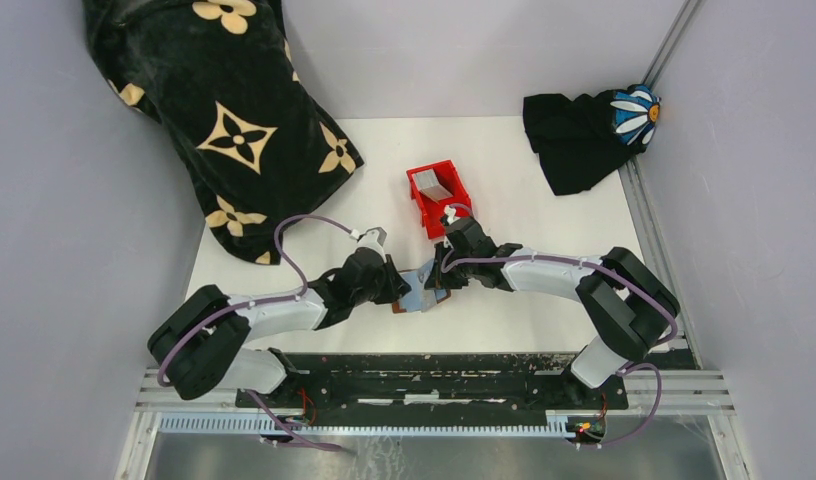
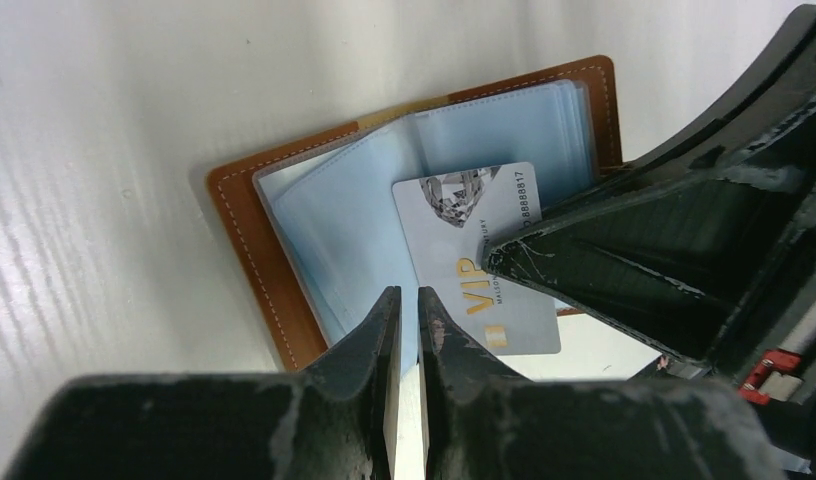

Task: Put the credit cards into the card holder
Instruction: Open the card holder at the center of the board, then insert the credit card into the card holder.

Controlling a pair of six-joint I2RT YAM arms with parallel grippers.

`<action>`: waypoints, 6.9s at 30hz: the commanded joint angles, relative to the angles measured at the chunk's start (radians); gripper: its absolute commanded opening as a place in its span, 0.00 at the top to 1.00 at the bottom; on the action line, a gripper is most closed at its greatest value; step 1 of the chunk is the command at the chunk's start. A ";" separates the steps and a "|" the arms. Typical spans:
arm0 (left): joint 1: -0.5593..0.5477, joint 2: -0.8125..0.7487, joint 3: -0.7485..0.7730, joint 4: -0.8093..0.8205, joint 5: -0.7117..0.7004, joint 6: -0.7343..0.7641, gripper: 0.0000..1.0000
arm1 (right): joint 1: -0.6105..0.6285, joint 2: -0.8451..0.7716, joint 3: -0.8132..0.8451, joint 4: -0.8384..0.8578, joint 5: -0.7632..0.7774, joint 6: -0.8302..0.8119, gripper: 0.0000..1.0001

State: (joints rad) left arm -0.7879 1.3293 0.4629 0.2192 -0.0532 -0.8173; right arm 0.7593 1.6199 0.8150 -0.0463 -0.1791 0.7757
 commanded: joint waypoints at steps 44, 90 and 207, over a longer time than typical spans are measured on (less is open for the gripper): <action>-0.013 0.148 0.119 -0.164 -0.146 0.095 0.84 | -0.135 0.060 0.139 0.012 -0.199 -0.137 0.99; -0.007 0.033 0.104 -0.319 -0.302 0.119 0.66 | -0.185 0.200 0.154 0.165 -0.339 0.009 0.99; -0.005 0.077 0.062 -0.248 -0.229 0.112 0.80 | -0.005 0.359 0.153 0.208 -0.232 0.065 0.99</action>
State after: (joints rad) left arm -0.7914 1.3994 0.5491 -0.0174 -0.3302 -0.7334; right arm 0.7033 1.9259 0.9524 0.2485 -0.4332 0.8680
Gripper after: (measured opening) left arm 0.211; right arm 0.017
